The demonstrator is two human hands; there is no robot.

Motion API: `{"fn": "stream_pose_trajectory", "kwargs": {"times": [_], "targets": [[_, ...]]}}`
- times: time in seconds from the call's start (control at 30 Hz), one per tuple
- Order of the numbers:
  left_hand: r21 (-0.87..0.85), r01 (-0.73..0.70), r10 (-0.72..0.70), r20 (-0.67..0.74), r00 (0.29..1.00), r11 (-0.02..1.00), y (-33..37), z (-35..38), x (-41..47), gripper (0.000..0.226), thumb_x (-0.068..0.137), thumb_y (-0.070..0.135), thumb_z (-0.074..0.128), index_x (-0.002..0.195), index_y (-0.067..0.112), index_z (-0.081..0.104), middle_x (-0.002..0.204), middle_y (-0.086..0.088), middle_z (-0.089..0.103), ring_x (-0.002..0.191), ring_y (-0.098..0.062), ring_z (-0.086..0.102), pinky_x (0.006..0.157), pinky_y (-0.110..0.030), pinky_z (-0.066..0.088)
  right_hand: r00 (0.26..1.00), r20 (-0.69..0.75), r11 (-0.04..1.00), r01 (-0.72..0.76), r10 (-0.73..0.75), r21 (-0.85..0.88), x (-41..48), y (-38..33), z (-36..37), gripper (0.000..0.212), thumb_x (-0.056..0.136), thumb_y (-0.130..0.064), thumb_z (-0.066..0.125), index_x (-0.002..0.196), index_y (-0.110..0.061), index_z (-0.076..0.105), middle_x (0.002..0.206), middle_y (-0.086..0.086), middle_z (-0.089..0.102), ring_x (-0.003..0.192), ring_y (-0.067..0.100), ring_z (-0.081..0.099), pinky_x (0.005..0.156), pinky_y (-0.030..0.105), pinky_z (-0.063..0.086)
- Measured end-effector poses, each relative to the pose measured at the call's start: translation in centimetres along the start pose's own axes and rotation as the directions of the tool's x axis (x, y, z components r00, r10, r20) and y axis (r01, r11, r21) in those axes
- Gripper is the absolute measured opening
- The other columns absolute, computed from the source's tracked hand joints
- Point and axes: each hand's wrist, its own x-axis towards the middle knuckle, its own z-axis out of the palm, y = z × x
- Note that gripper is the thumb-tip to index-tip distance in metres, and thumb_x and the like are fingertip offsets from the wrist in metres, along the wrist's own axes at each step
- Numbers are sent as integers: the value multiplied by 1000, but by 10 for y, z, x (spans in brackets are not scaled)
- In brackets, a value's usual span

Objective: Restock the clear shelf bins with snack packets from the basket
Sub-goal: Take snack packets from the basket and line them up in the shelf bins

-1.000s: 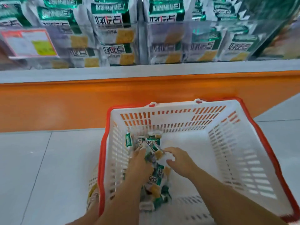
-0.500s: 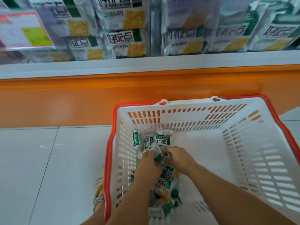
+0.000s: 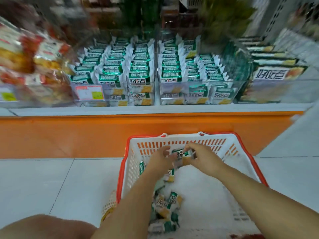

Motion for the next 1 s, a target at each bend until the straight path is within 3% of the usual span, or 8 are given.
{"fn": "stream_pose_trajectory", "kwargs": {"times": [0.13,0.2,0.4,0.53,0.7,0.8,0.9,1.0], "targets": [[-236,-131,122,-54,991,963,49,-20,-24,42,90,28,62,131,26,49,123,5,57,103,-16,58,89,-37,50,984,-135,991,122,-113,63,-15,-40,-59,34,86,-9,64,87,-40,51,97,0,60,79,27,60,59,34,44],[-300,-194,175,-91,980,934,71,-34,-33,50,89,24,65,134,25,45,121,3,58,105,-19,60,88,-38,51,970,-179,982,179,-165,66,-22,-57,-85,35,87,-9,64,87,-42,50,96,-5,57,76,24,58,58,33,43],[-248,-399,364,-177,914,882,126,-68,-49,45,90,31,64,128,35,41,111,8,58,92,-16,63,86,-40,54,911,-303,944,318,-279,90,-34,-103,-138,27,88,-15,65,94,-38,52,104,-7,55,74,14,50,66,23,41],[-242,-509,473,-194,860,826,159,-83,-49,49,90,25,64,133,32,42,107,3,60,79,-10,60,81,-31,53,861,-393,922,380,-324,72,-33,-124,-161,27,85,-16,68,101,-34,57,102,-18,55,80,-1,51,68,9,37],[-44,-572,521,-361,774,819,194,-102,-21,43,94,19,57,134,28,45,121,6,57,86,-5,60,61,-7,47,764,-585,933,358,-272,33,-3,-126,-187,25,84,-11,69,100,-29,61,75,-17,44,62,-13,43,55,6,31],[207,-510,542,-477,692,835,200,-116,7,40,96,20,54,135,24,48,134,5,51,113,-15,55,90,-26,45,741,-638,958,287,-209,20,31,-113,-204,24,87,-11,66,99,-29,57,78,-19,43,61,-5,38,54,9,28],[337,-384,508,-486,711,859,196,-126,45,36,96,22,53,132,24,51,139,-4,46,91,-29,62,81,-36,51,739,-654,985,163,-164,-64,78,-99,-207,22,88,-10,64,102,-25,58,115,0,57,75,7,44,65,24,31],[333,-330,461,-487,742,883,190,-128,76,33,95,23,51,128,27,52,122,-12,57,66,-25,59,66,-36,51,736,-668,992,125,-113,-30,126,-87,-207,24,87,-3,63,95,-24,54,129,8,52,106,22,50,71,22,29]]}}
